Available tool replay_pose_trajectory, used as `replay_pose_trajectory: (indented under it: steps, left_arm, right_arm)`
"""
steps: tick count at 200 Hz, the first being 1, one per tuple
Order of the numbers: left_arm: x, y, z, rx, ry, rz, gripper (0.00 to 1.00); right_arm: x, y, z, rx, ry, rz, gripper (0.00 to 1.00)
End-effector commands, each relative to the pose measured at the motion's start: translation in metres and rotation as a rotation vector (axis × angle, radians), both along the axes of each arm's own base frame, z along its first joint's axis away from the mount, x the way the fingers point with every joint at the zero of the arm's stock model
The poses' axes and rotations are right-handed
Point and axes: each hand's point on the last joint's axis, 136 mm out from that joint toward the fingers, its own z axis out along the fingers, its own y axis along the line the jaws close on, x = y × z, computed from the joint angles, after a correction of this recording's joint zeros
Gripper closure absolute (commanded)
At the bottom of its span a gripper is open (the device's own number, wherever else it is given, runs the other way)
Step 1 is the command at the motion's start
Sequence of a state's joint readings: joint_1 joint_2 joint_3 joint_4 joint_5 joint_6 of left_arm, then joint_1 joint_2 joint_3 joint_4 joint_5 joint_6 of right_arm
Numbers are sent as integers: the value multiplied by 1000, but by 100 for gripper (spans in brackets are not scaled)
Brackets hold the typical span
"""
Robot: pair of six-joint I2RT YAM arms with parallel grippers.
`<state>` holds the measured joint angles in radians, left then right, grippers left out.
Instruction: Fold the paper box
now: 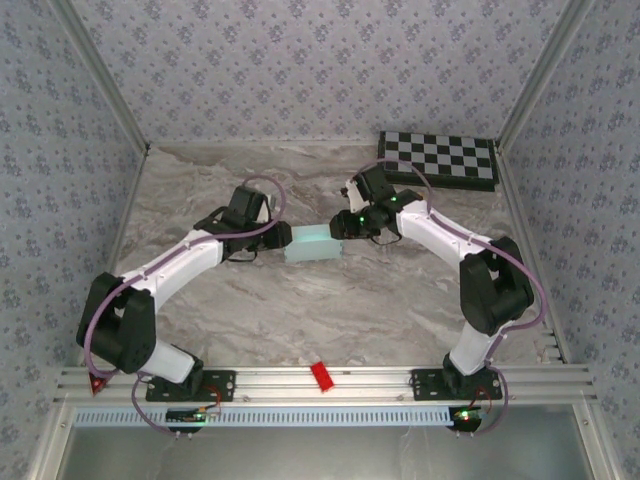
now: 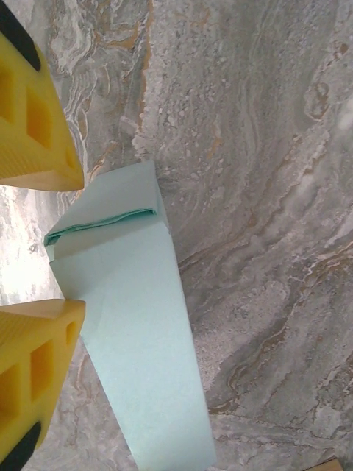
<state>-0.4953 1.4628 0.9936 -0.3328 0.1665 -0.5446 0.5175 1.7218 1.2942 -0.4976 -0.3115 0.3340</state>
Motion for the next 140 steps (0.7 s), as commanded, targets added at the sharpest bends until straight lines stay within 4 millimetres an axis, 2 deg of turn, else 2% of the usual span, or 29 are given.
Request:
replay_pose_trajectory:
  steps: [1, 93, 140]
  left_arm:
    - [-6, 7, -18, 29, 48, 19, 59]
    - [-21, 20, -47, 76, 124, 46, 62]
    - [-27, 25, -53, 94, 143, 59, 64]
  right_arm:
    - [-19, -21, -36, -115, 102, -33, 59]
    - [-24, -34, -59, -195, 126, -50, 60]
    - [-27, -42, -70, -247, 144, -70, 61]
